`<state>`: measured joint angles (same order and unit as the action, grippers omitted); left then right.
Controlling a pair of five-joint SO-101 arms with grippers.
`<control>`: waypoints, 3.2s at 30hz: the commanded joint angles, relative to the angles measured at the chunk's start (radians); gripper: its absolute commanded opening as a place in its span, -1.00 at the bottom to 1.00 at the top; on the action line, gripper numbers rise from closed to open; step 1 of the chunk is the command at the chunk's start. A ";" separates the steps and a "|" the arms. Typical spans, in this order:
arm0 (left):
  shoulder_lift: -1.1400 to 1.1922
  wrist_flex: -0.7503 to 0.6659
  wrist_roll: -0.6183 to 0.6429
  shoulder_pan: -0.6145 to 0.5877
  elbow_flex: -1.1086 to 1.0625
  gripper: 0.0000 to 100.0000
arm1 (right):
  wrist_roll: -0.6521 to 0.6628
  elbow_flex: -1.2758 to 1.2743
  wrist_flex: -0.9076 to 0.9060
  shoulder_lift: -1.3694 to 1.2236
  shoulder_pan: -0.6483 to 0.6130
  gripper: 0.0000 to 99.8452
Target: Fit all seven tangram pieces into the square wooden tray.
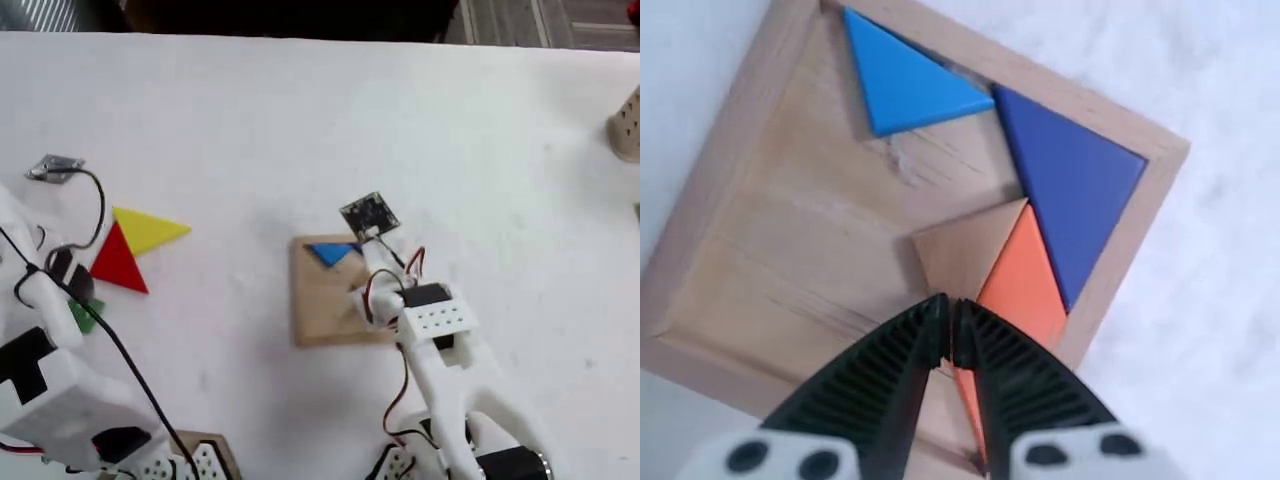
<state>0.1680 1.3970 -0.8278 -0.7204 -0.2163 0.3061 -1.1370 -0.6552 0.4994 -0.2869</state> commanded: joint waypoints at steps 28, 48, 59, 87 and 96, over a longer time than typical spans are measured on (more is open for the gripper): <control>-0.021 -0.494 -0.069 -0.041 -0.339 -0.45 | 0.018 -0.029 0.008 0.124 0.035 -0.96; -0.285 -0.489 -0.152 -0.107 -0.496 -0.46 | 0.018 -0.029 0.010 0.124 0.033 -0.96; -0.120 -0.336 -0.153 -0.105 -0.267 -0.46 | 0.018 -0.031 0.008 0.122 0.036 -0.96; 0.073 -0.325 -0.173 0.016 -0.247 -0.76 | 0.018 -0.031 0.008 0.122 0.035 -0.96; -0.142 -0.028 -0.106 0.019 -0.126 -0.76 | 0.018 -0.031 0.008 0.125 0.036 -0.96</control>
<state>0.1389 1.2620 -1.0012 -0.7388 -0.3974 0.3138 -1.1707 -0.6552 0.5946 -0.2562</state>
